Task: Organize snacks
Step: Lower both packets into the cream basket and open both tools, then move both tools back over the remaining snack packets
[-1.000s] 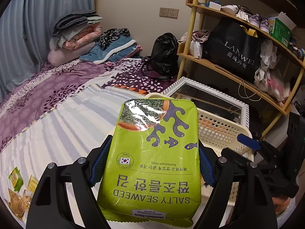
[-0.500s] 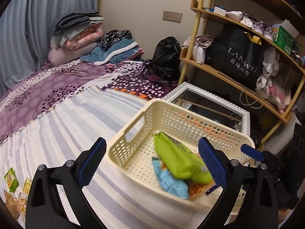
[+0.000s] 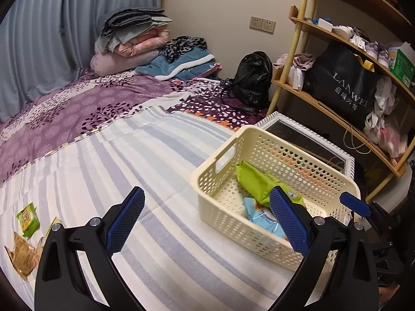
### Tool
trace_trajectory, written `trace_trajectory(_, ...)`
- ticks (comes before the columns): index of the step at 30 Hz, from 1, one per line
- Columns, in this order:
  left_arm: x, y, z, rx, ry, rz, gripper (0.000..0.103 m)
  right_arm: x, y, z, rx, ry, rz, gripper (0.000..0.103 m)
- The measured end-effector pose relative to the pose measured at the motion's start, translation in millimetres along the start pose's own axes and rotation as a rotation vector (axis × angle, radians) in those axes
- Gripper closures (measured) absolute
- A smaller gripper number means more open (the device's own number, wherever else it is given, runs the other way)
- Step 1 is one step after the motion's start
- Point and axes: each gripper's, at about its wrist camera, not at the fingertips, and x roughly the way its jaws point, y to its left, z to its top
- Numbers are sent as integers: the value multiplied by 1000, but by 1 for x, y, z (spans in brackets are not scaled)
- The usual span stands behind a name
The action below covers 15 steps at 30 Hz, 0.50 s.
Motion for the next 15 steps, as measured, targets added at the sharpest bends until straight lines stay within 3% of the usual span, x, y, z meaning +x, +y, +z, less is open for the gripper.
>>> trace_trajectory(15,-51,81,-39,-134,-37,113,5,15,88,-9,-146,69,138,17)
